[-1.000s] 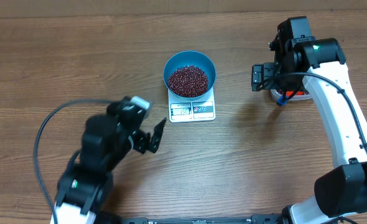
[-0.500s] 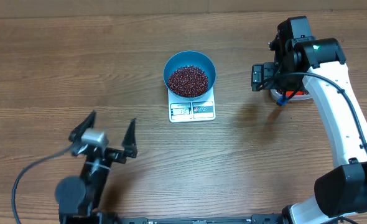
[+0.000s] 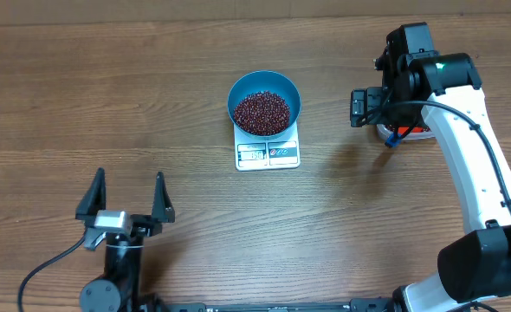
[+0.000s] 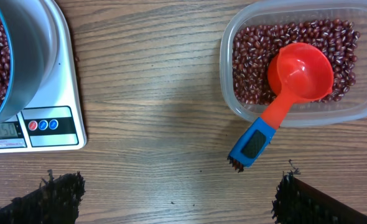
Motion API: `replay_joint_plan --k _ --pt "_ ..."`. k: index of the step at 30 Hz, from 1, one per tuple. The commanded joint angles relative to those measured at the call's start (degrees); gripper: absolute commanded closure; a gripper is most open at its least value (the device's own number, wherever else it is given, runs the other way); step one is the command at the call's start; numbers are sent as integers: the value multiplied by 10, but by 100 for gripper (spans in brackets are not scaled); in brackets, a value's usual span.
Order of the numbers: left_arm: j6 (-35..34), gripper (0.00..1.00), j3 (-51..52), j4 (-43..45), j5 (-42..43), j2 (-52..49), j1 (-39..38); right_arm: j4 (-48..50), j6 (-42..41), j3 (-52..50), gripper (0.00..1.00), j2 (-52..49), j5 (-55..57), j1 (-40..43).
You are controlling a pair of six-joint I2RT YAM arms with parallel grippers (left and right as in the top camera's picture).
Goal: Scoop item into bowl and weigh 150g on scale
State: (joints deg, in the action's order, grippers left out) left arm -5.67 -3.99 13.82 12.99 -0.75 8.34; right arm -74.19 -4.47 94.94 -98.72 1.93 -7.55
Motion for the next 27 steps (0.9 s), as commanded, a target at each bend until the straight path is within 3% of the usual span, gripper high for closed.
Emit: replay_joint_plan --k 1,11,15,27 --pt "-10 0 37 2 5 6 4 2 -4 16 0 16 6 0" --pt "-3 0 37 -177 -6 6 7 2 -4 16 0 16 6 0" --pt "29 0 37 -175 -16 6 7 2 -4 16 0 16 6 0" --pt "29 0 37 -178 -42 6 7 2 -4 16 0 16 6 0"
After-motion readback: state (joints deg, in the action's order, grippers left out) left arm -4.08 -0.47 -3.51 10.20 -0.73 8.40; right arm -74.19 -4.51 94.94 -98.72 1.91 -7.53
